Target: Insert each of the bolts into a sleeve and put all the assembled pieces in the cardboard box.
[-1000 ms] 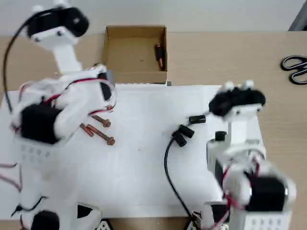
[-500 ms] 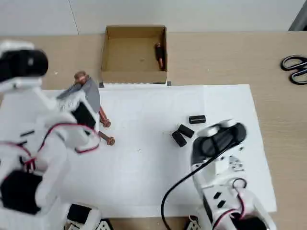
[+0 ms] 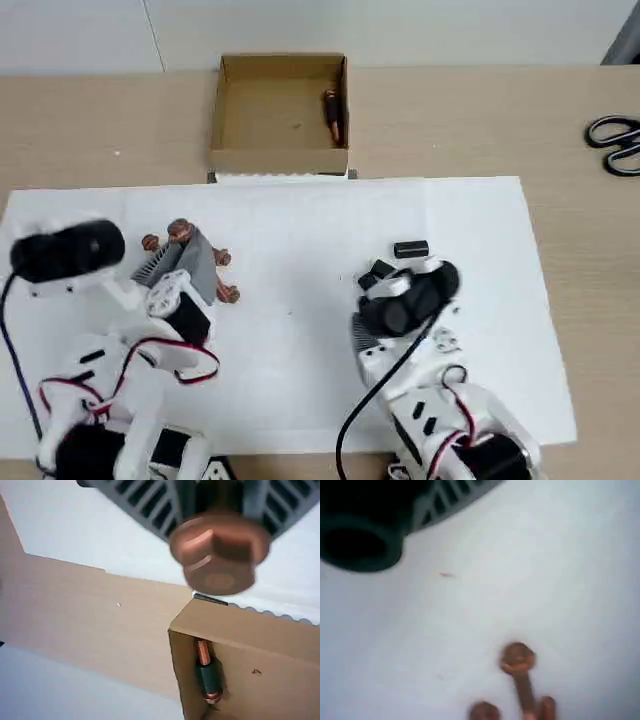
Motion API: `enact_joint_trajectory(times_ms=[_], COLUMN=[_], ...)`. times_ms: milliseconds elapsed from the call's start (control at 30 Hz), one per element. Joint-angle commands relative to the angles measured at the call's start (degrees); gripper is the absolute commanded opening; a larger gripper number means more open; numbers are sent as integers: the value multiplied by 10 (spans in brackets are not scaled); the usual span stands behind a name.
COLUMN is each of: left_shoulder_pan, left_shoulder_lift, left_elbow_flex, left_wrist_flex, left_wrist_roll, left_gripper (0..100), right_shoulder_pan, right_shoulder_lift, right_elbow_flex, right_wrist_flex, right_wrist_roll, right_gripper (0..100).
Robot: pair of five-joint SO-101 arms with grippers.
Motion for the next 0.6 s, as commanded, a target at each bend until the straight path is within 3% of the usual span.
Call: enact_joint_trajectory(times_ms=[0,200,367,567], left_shoulder_pan=[-4,-1,4,98], left_shoulder_lift=[-65,-190,-181,-181], left_elbow_flex=[54,119,122,124], left_wrist_flex=[-21,-23,-20,-26], left_wrist_roll=[0,-1,-1,7], left_gripper=[5,5,5,6], right_shoulder_pan=[-51,-103,-119,-153], right_shoulder_lift=[-4,-4,-4,-4], right_elbow_flex=[15,22,22,40], right_wrist_flex=[-52,-65,-65,-91], right_wrist_roll=[-6,-5,-5,-4], right_gripper=[2,2,2,2])
